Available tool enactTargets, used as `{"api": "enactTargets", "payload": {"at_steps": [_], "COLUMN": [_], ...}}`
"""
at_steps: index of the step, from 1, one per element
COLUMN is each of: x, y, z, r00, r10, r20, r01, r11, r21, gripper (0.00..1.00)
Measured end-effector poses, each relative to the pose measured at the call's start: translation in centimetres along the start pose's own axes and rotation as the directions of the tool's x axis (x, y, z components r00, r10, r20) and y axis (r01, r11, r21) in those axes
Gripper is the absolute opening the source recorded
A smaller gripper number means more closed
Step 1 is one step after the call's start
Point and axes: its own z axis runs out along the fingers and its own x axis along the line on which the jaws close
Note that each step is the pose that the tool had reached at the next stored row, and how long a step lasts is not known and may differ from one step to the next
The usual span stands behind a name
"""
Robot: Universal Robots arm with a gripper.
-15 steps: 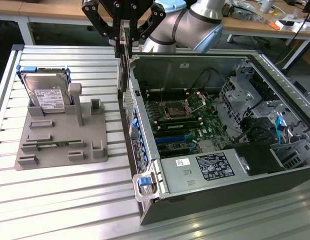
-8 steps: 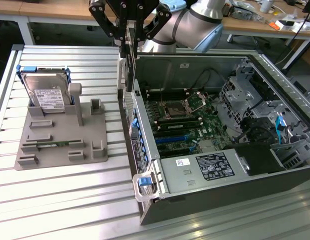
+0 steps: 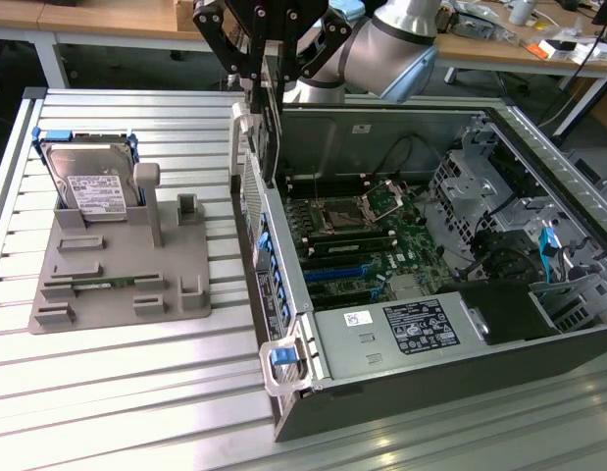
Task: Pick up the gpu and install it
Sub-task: 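Pick up the gpu and move the gpu toward the slot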
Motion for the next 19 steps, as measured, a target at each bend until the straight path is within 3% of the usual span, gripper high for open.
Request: {"api": "enactTargets", "payload": {"at_steps": [9,19], "x": [-2.1,-3.7], "y": [0.16,0.27], "z": [0.08,0.13], "r00": [1.0000,1.0000], "r10": [0.000,0.000], "r20": [0.0000,0.0000], "r01": [0.000,0.000], "r11": [1.0000,1.0000], "r21": [0.0000,0.0001], "gripper": [0.27,0.27]}}
